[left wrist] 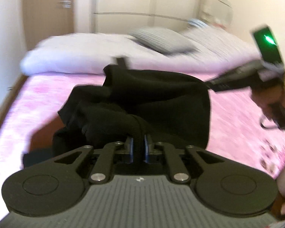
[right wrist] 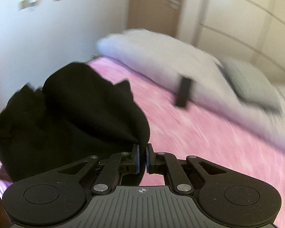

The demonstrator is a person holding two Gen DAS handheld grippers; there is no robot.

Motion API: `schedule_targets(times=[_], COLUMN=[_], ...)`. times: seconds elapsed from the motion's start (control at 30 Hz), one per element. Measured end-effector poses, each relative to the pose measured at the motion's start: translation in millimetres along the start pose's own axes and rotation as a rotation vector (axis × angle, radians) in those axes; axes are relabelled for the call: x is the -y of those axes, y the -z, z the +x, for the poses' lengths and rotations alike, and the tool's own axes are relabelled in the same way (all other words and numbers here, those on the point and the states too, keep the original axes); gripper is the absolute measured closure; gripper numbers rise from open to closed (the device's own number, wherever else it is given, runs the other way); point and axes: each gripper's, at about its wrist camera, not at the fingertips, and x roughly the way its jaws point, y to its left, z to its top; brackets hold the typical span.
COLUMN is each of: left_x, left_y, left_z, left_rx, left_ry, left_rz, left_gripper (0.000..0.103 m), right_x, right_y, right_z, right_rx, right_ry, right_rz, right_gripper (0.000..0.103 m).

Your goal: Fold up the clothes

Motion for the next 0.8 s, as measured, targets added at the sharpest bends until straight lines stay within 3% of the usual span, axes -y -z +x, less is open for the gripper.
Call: schedule_targets(times=[0.03,0.17,0.23,0.3,0.33,0.4,0.43,0.47,0.53,0.63,0.7,0.8], left_x=[27,131,168,189,190,189,185,180,164,130,103,79], left_y=[1,9,19,22,22,20,19,17,15,16,15,18], left_z=[16,81,88,79,80,78,84,90,98,103,110,130], left_rx=[-0.020,-0.231,-0.281,-0.290,-0.295,-0.300,-0.304,-0.309,-0.321,-0.343,-0.358,-0.372], left_ry=[0.027,0.183,0.229,0.251,0.242,0.202,0.165,0.129,0.059,-0.026,-0.042,-0.044], left_rz=[0.032,0.129,0.171,0.185,0.181,0.172,0.167,0.161,0.139,0.083,0.017,-0.073], left_gripper=[0.095,0.091,0.091,0.088,0.080,0.072,0.070,0.068,0.064,0.062,0.062,0.061], right_x=[25,120,156,181,193,205,202,200,188,153,129,95], right_y=[18,100,139,157,165,172,170,167,158,144,131,112], right_z=[-2,-8,-20,-35,-43,-52,-52,-51,-46,-33,-20,9], right_rx=[-0.037,-0.223,-0.296,-0.311,-0.317,-0.312,-0.300,-0.288,-0.263,-0.241,-0.234,-0.231], right_ry=[0.013,0.078,0.138,0.175,0.193,0.205,0.195,0.186,0.149,0.030,-0.063,-0.112], right_rz=[0.031,0.143,0.170,0.216,0.241,0.267,0.264,0.262,0.233,0.138,0.065,-0.082], right_gripper=[0.097,0.097,0.097,0.097,0.097,0.086,0.067,0.040,0.020,0.020,0.020,0.020])
